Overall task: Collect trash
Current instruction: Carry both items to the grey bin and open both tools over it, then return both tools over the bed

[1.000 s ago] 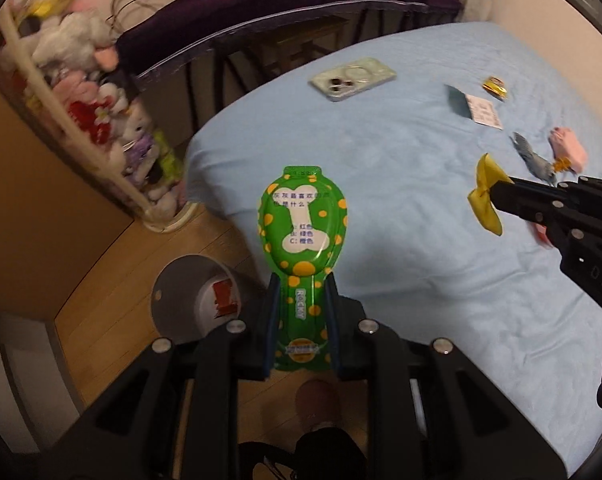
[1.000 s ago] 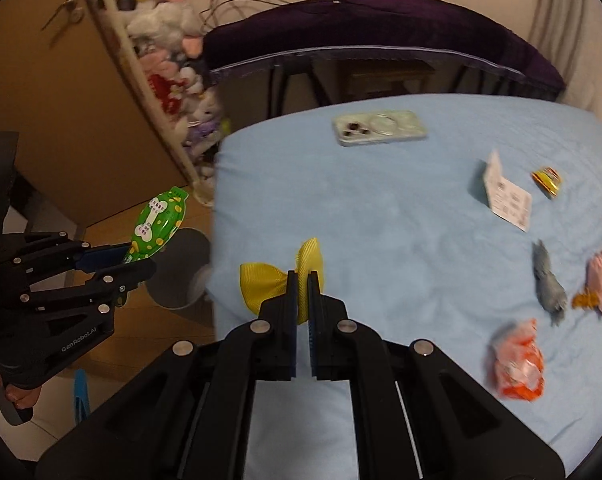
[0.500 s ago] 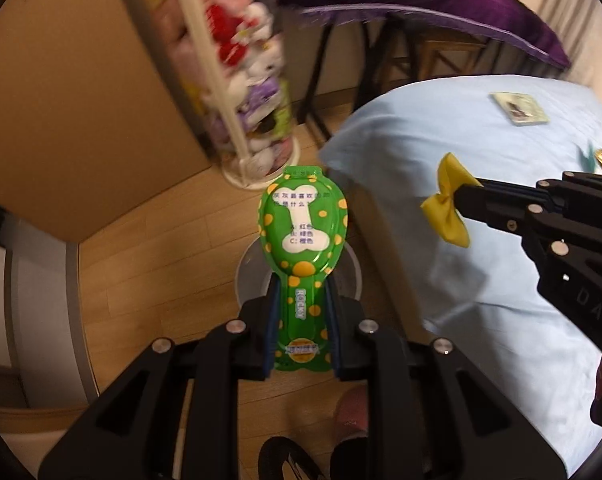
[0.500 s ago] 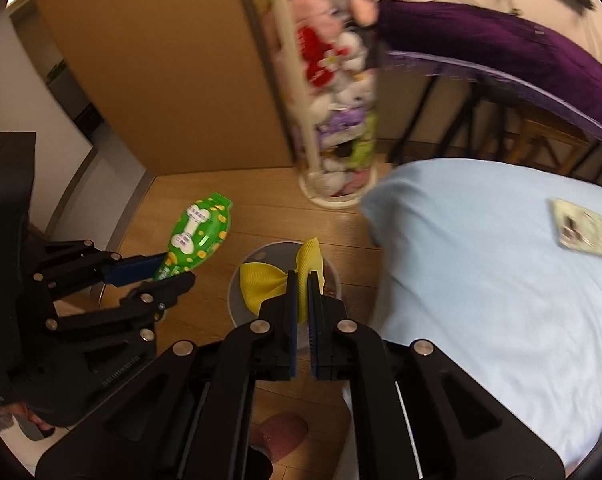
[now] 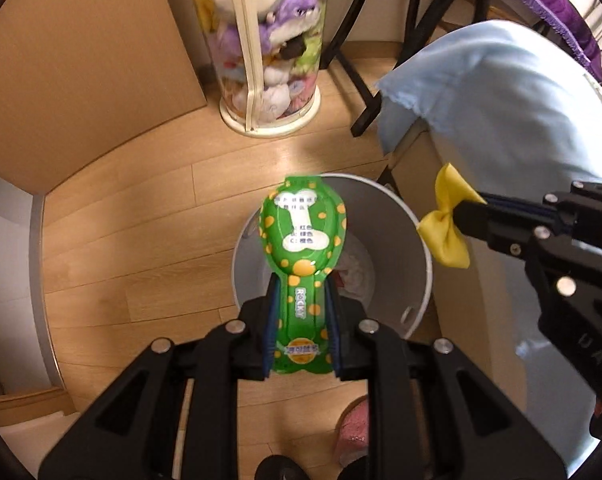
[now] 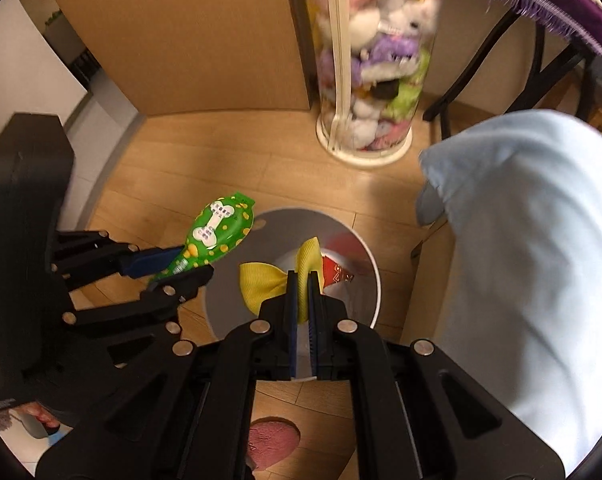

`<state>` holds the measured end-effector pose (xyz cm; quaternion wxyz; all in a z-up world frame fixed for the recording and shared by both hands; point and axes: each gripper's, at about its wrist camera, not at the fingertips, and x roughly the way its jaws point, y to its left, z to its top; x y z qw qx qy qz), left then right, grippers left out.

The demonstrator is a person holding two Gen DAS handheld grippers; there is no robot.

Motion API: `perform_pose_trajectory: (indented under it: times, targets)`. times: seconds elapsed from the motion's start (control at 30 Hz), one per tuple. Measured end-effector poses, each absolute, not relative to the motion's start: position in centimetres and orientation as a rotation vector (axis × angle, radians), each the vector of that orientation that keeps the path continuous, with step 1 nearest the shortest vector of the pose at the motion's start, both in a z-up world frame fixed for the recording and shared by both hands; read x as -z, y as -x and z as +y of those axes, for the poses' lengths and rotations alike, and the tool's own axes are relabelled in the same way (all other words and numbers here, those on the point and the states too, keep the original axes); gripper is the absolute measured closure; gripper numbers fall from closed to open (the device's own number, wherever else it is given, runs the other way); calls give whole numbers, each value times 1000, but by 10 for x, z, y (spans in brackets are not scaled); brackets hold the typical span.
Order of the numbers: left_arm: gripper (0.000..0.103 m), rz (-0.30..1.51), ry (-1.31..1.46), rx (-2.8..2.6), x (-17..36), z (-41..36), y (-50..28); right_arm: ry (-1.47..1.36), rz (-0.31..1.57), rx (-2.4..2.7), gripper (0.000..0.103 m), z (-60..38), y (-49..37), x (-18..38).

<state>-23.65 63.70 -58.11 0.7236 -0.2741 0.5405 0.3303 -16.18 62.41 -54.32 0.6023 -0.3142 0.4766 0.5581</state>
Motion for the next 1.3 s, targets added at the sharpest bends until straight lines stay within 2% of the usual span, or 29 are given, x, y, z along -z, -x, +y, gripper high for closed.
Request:
perform_pose_trajectory:
  times: [0.03, 0.1, 0.13, 0.17, 0.2, 0.23, 0.3, 0.53, 0.83, 1.1, 1.3]
  targets:
    - [82, 1193, 609, -730, 588, 639, 238, 737, 1110, -1292, 99, 626, 163, 550]
    - [78, 1197, 606, -731, 597, 641, 240, 754, 1112, -1285, 90, 630, 166, 562]
    - [77, 1203, 611, -721, 601, 641, 241, 763, 1110, -1279, 73, 631, 168, 567]
    - [66, 1201, 614, -718, 603, 640, 242, 772, 1101, -1270, 62, 631, 169, 570]
    - [56, 1203, 600, -740, 604, 640, 244, 778, 1083, -1254, 61, 629, 171, 572]
    - [51, 1199, 587, -754, 604, 641, 245, 777, 1079, -1252, 61, 628, 171, 572]
    - [32, 1189, 582, -766, 603, 642, 249, 768, 1100, -1247, 60, 626, 167, 574]
    - [31, 1180, 548, -780, 580, 638, 251, 755, 1096, -1237, 60, 619, 162, 559]
    - [31, 1183, 413, -731, 515, 593, 226, 667, 1104, -1172, 60, 567, 144, 499]
    - [31, 1185, 263, -570, 458, 515, 166, 540, 1099, -992, 60, 459, 92, 434]
    - [31, 1177, 143, -427, 428, 431, 99, 411, 1065, -791, 55, 335, 36, 395]
